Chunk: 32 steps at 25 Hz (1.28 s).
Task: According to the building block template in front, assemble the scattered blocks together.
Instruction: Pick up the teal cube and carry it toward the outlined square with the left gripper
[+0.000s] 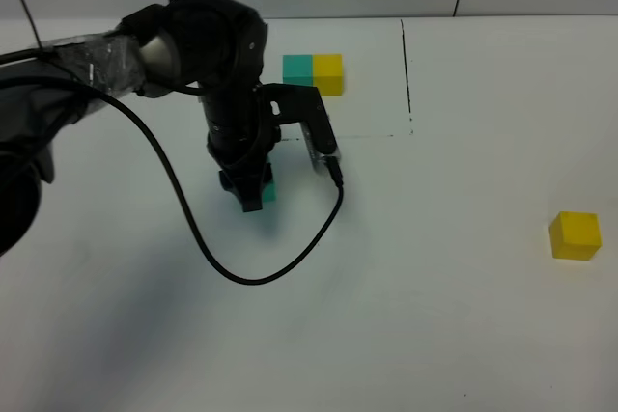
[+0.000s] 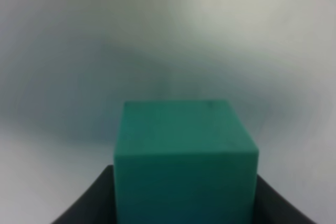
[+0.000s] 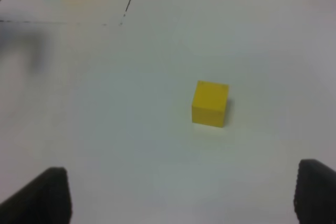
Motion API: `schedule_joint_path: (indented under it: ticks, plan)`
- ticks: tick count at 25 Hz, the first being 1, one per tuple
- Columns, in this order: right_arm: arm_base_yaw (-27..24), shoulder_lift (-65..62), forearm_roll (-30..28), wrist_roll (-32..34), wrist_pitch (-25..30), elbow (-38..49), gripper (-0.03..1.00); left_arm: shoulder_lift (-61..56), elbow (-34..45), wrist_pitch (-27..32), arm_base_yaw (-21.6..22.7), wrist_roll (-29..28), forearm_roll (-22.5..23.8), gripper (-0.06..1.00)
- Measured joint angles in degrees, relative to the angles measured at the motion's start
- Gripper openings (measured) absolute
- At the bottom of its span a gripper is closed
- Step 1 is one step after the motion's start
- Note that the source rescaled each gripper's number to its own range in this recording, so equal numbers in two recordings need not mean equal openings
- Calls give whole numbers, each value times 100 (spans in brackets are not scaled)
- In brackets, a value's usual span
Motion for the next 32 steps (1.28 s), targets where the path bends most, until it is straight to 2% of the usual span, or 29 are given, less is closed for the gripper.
schedule_joint_path:
  ticks: [4,8,16,19,23,32]
  plan:
    - [0,0,0,0,0,0,90,505,-829,457,-220,184,0,1]
    - [0,0,0,0,0,0,90,812,-1243,706,-302,274,0,1]
    - [0,0,0,0,0,0,90,857,-1289,635,-320,604,0,1]
    - [0,0,0,0,0,0,90,879,-1289,635,-320,721,-221,1]
    - [0,0,0,0,0,0,90,956,-1289,574,-320,751,-510,1]
    - [0,0,0,0,0,0,90,1003,-1335,603,-320,751,-534,1]
